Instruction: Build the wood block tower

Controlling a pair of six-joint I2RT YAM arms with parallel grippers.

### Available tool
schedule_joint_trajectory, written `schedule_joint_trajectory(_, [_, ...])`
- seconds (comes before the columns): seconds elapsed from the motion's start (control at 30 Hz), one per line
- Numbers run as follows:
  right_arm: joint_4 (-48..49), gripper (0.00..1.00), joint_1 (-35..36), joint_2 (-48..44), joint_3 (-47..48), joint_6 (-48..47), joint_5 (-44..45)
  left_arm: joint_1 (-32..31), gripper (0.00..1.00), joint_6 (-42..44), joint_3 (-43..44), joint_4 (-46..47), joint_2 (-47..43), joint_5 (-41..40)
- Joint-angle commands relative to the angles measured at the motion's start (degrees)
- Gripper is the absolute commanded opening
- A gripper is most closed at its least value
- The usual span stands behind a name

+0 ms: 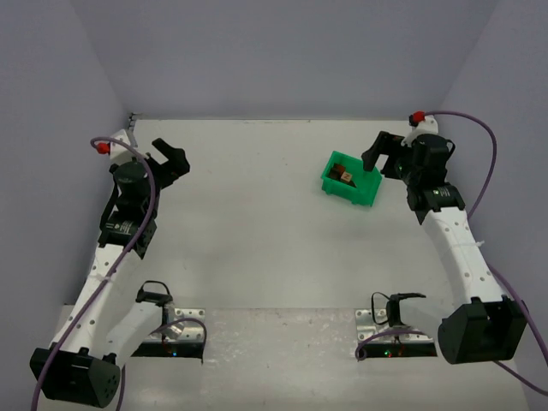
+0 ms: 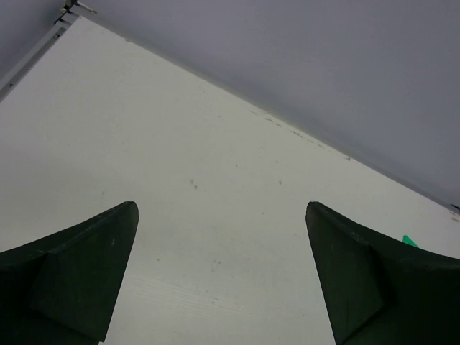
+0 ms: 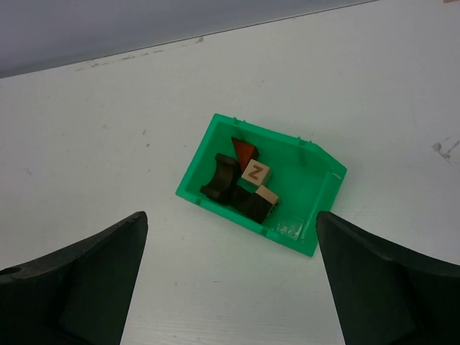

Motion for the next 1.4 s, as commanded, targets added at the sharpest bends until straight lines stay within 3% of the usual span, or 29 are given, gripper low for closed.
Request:
schedule_joint_trajectory(0.0, [5.8, 0.99, 0.0, -0.3, -1.4, -7.4, -9.8, 0.4, 1.00, -3.4, -4.5, 3.7, -3.2, 4.1])
schedule_joint_trajectory(0.07, [6.0, 0.99, 0.0, 0.9, -1.4, -9.9, -15.1, 0.4, 1.00, -4.0, -7.7, 6.4, -4.0, 5.7])
schedule_joint_trajectory(0.2, [8.2, 0.99, 0.0, 5.2, -0.8, -10.1, -13.3, 0.4, 1.00, -5.1, -11.3, 10.7, -2.9, 6.3])
schedule_joint_trajectory(0.37, [1.2, 0.99, 0.0, 19.3, 11.8, -21.2, -14.7, 0.5, 1.00, -4.5, -11.5, 13.0, 3.2, 7.9])
schedule_joint_trajectory(0.47, [2.4, 0.99, 0.0, 27.6, 15.7, -28.6, -13.5, 0.4, 1.00, -4.2, -11.2, 12.3, 5.1, 6.2])
schedule_joint_trajectory(0.6, [0.1, 0.99, -0.2, 38.2, 23.4, -37.2, -11.3, 0.4, 1.00, -4.4, -12.3, 12.3, 4.6, 4.3])
schedule_joint_trajectory(0.83, [-5.4, 0.98, -0.5, 48.6, 31.9, -48.2, -8.2, 0.4, 1.00, -5.2, -13.8, 12.6, 2.2, 4.0])
schedule_joint_trajectory(0.93, [-5.3, 0.89, -0.7, 51.0, 32.4, -49.4, -8.5, 0.4, 1.00, -5.3, -13.9, 12.7, 2.3, 3.6])
schedule_joint_trajectory(1.03, [-5.4, 0.73, -0.7, 51.8, 30.3, -52.1, -10.7, 0.4, 1.00, -5.3, -13.8, 12.7, 3.2, 3.2])
schedule_joint_trajectory(1.13, [-5.3, 0.67, -0.7, 51.5, 27.7, -54.1, -11.3, 0.4, 1.00, -5.3, -13.5, 12.6, 3.8, 3.2])
schedule_joint_trajectory(1.37, [-5.7, 0.19, -0.6, 48.3, 24.2, -58.2, -10.0, 0.4, 1.00, -5.4, -13.3, 11.7, 3.5, 2.8])
